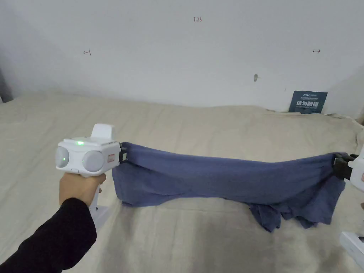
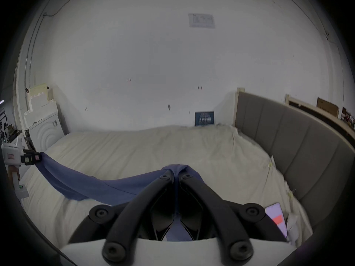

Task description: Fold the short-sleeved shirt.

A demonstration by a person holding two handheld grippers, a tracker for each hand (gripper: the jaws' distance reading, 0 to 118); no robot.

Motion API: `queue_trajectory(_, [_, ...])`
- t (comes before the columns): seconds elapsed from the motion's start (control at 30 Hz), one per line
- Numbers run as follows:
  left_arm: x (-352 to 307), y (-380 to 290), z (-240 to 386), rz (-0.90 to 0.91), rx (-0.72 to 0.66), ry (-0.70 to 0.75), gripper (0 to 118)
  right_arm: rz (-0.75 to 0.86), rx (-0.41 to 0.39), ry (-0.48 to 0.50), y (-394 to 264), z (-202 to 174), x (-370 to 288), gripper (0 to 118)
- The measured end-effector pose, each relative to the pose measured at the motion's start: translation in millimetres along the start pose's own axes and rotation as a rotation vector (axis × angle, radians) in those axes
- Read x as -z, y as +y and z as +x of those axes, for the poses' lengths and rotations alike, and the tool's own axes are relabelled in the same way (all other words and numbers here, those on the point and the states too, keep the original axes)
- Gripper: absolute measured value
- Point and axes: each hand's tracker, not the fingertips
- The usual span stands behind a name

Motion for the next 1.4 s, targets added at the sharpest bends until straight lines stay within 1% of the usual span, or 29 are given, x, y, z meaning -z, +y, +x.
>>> queue_trajectory(0.03, [-3.0, -11.6, -1.2, -0.012, -0.011, -0.007, 3, -0.008, 0.004, 0.005, -10.9, -8.7, -17.3, 0])
queue_trajectory(0.13, [-19.1, -48.4, -6.7, -0.045, -0.044, -0.025, 3, -0.043, 0.006, 0.02, -44.6, -10.3, -38.6, 0])
queue_trajectory(0.17, [-26.3, -61.8, -8.2, -0.046, -0.05, -0.025, 3, -0.06, 0.007, 0.026, -57.3, -5.5, -43.7, 0])
queue_trajectory(0.47, [-92.2, -158.7, -26.8, -0.116, -0.067, -0.027, 3, -0.144, 0.047, 0.055, -149.5, -6.4, -127.2, 0])
queue_trajectory(0.6, [-119.4, -187.5, -33.7, -0.137, -0.099, -0.03, 3, -0.174, 0.053, 0.051, -177.5, -7.3, -161.9, 0])
queue_trajectory(0.87, [-161.6, -234.7, -37.1, -0.188, -0.098, -0.02, 3, -0.206, 0.105, 0.056, -216.2, -10.7, -217.1, 0])
queue_trajectory(1.03, [-176.6, -254.9, -34.6, -0.211, -0.093, -0.014, 3, -0.235, 0.129, 0.049, -237.2, -6.3, -233.1, 1])
queue_trajectory(1.17, [-174.7, -269.7, -34.0, -0.235, -0.087, -0.005, 3, -0.274, 0.12, 0.04, -253.4, -6.8, -235.2, 1])
queue_trajectory(1.23, [-171.6, -275.1, -33.1, -0.252, -0.091, -0.002, 3, -0.297, 0.129, 0.035, -261.5, -6.6, -231.2, 1])
queue_trajectory(1.33, [-166.6, -285.2, -28.8, -0.29, -0.081, 0.007, 3, -0.369, 0.12, 0.002, -276.6, -6.3, -216.6, 1])
queue_trajectory(1.4, [-163.3, -292.8, -25.3, -0.316, -0.058, 0.018, 3, -0.429, 0.144, -0.017, -288.5, -4.5, -206.1, 1])
